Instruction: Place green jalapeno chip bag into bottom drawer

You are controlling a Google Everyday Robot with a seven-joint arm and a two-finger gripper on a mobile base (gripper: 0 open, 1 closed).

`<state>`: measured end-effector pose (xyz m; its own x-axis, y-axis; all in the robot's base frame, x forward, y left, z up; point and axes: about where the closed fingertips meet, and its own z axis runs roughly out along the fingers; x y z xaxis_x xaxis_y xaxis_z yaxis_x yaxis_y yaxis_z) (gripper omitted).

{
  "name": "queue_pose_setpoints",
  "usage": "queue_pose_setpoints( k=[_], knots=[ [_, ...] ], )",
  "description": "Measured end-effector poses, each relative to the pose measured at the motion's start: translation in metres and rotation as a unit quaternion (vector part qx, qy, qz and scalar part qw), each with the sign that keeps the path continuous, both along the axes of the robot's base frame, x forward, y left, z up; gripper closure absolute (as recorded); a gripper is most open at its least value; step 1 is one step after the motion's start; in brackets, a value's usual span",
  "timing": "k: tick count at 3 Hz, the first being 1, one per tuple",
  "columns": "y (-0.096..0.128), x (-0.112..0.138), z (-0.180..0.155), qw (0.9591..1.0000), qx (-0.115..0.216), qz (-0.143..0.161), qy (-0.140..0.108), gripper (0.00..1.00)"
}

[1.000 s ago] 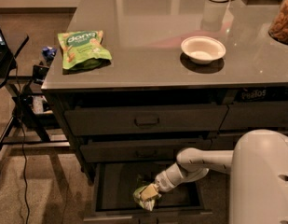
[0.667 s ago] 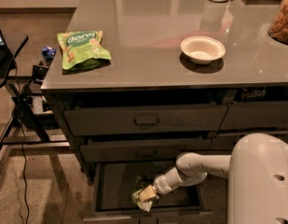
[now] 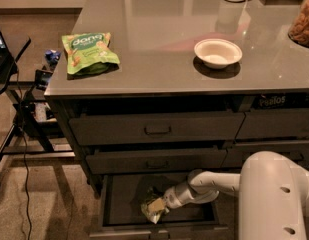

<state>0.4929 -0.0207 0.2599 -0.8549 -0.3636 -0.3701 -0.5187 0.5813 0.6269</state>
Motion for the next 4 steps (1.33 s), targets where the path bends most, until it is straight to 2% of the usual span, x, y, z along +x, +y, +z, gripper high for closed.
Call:
queue_pose_setpoints(
  k=[3, 4],
  knots=[
    [0.009, 0.028, -0.064, 0.9997, -0.014, -0.016, 0.01, 1.0],
    [0.009, 0.03, -0.064, 0.9997, -0.014, -0.017, 0.009, 0.82]
  ],
)
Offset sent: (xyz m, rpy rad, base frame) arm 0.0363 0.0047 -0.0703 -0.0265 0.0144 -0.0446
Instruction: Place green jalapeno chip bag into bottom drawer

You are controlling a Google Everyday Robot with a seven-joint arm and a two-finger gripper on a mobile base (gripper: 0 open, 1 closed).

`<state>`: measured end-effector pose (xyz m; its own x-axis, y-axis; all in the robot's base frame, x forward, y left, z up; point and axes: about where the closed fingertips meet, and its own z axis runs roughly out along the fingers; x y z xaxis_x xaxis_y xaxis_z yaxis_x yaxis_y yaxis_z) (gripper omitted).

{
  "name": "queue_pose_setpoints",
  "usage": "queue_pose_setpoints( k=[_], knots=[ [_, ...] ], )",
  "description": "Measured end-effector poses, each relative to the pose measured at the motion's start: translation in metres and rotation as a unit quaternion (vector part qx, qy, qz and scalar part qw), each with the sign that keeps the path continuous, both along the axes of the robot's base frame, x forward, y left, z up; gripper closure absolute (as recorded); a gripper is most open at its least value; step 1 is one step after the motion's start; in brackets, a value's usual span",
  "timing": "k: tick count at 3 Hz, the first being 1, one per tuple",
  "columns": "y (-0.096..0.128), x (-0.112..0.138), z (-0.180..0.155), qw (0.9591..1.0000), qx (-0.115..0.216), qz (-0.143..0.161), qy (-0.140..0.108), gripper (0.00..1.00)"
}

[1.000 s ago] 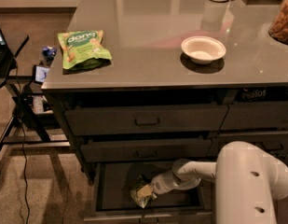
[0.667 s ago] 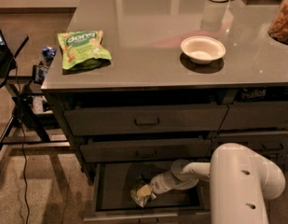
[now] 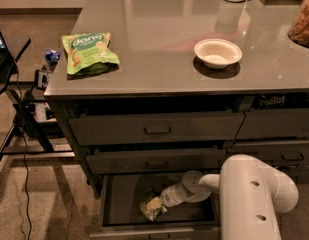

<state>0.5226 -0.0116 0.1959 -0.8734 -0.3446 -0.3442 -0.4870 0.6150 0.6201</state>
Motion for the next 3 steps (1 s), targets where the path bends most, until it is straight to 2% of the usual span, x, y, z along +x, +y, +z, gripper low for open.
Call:
queue_pose_setpoints(
  k=[3],
  knots=[
    [0.0001, -0.0001, -0.0001, 1.0, 0.0, 0.0, 0.0, 0.12]
  ],
)
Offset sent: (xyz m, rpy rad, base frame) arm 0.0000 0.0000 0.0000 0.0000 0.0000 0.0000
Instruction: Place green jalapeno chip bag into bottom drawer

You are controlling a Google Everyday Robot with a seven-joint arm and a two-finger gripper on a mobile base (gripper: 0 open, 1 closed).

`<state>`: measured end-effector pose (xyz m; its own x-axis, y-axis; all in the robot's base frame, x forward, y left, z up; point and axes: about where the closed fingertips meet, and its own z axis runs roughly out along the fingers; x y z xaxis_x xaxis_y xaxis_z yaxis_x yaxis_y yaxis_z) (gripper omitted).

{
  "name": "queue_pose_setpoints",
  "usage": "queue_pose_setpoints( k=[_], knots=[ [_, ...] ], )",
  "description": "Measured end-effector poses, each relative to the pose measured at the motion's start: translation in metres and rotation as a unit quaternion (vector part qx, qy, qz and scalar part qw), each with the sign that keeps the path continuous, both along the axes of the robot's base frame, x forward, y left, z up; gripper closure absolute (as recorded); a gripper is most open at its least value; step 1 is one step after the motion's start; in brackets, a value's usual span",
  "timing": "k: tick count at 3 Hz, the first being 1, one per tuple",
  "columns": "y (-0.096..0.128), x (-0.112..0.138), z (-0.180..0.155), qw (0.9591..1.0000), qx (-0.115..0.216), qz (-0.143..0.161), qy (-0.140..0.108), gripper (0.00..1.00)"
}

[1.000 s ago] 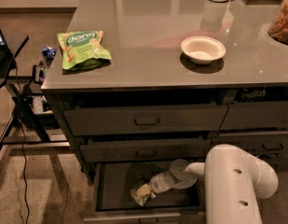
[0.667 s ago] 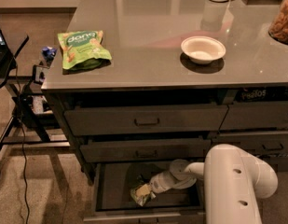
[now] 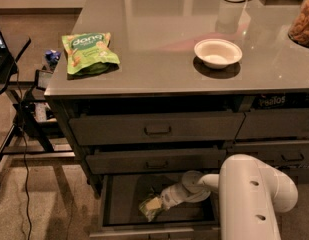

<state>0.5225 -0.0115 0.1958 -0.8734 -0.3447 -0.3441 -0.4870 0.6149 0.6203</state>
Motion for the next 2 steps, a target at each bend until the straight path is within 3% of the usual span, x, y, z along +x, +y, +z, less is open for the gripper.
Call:
queue_pose_setpoints(
  k=[1, 2],
  knots=[
    [0.0001, -0.0001, -0.0001, 1.0, 0.0, 0.0, 0.0, 0.0],
    [0.0001, -0.0001, -0.0001, 1.0, 0.0, 0.0, 0.0, 0.0]
  ],
)
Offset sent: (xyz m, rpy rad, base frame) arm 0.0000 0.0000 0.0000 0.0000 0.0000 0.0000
